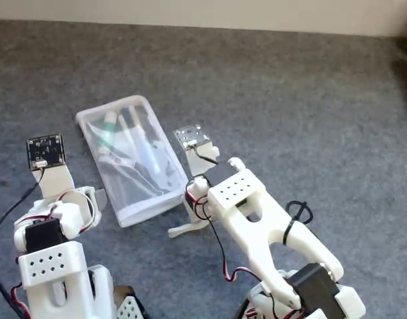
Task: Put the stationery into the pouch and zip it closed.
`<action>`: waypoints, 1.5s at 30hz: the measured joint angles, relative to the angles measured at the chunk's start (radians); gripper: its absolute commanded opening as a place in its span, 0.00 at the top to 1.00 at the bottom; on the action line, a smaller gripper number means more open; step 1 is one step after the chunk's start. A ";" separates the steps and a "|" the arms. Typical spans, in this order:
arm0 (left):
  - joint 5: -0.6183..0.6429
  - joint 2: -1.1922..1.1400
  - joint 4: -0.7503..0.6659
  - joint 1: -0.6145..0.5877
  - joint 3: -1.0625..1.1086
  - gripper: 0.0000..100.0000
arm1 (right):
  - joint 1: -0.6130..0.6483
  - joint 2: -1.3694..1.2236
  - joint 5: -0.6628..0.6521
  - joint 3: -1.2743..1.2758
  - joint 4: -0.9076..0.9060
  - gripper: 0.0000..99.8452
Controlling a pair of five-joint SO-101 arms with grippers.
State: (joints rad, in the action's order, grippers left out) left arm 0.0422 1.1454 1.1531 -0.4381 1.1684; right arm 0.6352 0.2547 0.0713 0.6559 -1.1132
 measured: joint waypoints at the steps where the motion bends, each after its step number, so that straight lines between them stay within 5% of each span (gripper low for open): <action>1: 0.000 0.000 0.000 0.000 0.000 0.75 | -0.002 0.000 -0.015 0.000 0.000 1.00; 21: 0.000 0.000 0.046 0.000 -0.121 0.75 | -0.003 0.388 -0.170 0.002 0.005 1.00; 31: 0.000 0.000 0.221 0.032 -0.379 0.75 | -0.003 0.430 -0.199 -0.095 0.190 1.00; 45: -0.005 0.002 0.292 0.035 -0.506 0.75 | -0.029 0.430 -0.201 -0.269 0.331 1.00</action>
State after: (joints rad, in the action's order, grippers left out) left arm 0.0376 1.1469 1.4446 -0.4028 0.6621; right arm 0.6061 0.6843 -0.1297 0.3874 -0.7818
